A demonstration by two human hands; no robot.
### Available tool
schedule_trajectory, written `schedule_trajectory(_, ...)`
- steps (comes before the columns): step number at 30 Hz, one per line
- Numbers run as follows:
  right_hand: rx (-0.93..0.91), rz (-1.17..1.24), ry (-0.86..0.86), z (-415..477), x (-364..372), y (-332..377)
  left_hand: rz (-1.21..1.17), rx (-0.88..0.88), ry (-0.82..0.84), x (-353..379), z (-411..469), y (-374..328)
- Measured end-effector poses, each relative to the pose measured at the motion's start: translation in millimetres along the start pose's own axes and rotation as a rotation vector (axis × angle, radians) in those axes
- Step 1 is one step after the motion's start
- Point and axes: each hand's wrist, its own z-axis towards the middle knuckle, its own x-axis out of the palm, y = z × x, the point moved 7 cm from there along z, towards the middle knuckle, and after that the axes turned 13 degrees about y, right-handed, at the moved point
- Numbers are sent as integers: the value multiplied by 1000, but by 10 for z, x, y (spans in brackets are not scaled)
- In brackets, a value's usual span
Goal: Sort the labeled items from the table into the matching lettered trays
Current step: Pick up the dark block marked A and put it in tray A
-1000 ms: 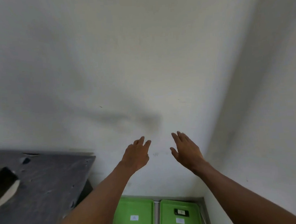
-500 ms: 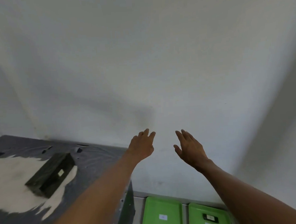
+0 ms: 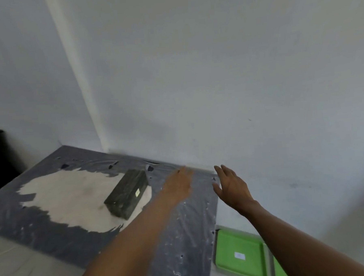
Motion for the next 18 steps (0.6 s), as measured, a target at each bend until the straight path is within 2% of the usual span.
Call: schedule_trajectory(18, -178, 121, 248, 1473, 1462, 1645, -85, -304, 157, 591, 110, 2307)
